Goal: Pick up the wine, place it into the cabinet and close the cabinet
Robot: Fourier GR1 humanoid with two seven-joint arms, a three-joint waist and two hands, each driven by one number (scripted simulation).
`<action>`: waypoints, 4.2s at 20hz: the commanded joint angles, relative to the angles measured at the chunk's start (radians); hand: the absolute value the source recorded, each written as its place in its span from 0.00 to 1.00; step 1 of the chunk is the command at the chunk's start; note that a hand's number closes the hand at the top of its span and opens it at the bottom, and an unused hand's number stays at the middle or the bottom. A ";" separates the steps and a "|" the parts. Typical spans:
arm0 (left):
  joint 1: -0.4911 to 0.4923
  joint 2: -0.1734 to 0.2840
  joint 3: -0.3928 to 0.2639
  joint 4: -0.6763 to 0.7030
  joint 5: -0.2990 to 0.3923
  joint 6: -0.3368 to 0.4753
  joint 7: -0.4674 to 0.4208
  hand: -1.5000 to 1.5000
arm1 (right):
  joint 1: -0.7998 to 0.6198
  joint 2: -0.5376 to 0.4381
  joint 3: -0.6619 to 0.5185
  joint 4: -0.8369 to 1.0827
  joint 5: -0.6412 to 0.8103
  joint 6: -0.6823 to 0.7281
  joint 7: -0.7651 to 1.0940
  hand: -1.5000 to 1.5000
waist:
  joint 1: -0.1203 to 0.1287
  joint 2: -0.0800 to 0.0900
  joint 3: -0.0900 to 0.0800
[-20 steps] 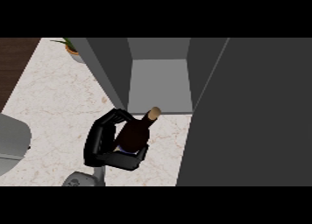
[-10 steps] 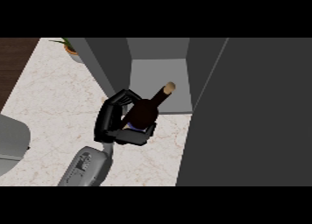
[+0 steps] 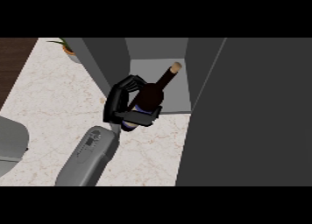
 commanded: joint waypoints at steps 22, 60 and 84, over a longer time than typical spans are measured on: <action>-0.463 -0.001 -0.067 0.607 0.260 0.169 -0.058 1.00 | 0.142 -0.002 0.008 -0.161 -0.085 0.073 -0.062 0.00 | -0.047 0.011 0.000; -0.672 0.078 0.081 0.917 0.264 0.151 -0.253 0.00 | 0.214 0.005 0.011 -0.114 -0.114 0.172 -0.220 0.00 | -0.095 0.035 -0.002; -0.661 0.000 0.145 0.804 0.332 -0.117 -0.292 0.00 | 0.301 -0.045 -0.049 -0.223 -0.125 0.150 -0.154 0.00 | -0.011 0.002 0.000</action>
